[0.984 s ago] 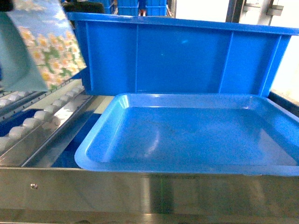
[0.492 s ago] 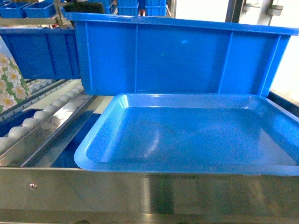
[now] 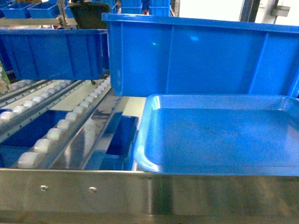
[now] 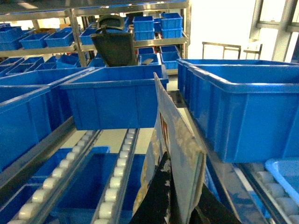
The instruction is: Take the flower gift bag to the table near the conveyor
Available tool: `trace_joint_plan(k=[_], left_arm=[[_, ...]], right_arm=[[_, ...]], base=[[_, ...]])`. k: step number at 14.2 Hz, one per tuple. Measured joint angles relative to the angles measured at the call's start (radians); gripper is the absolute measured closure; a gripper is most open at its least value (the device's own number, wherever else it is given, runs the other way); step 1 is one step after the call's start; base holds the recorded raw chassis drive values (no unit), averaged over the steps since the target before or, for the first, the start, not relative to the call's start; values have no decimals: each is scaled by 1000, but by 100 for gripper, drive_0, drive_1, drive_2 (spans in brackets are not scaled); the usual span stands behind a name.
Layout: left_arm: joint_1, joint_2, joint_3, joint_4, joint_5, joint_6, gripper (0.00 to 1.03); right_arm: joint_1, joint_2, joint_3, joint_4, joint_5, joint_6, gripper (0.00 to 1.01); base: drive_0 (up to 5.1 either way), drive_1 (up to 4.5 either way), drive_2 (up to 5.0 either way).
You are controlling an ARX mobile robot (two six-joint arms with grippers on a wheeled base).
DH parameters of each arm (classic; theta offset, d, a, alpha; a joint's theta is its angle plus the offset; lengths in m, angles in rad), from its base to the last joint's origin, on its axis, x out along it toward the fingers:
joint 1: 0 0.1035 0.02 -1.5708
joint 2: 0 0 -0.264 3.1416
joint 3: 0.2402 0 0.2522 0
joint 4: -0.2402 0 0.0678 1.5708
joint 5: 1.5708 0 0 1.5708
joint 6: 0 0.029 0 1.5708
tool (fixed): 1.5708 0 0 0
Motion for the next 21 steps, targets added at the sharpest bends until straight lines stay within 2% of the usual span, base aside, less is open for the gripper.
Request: trace_joint_plan(k=[21], left_arm=[[3, 0, 0, -1, 0, 0, 101]], right_arm=[[1, 1, -2, -2, -3, -3, 99]], base=[[-494, 247, 247]])
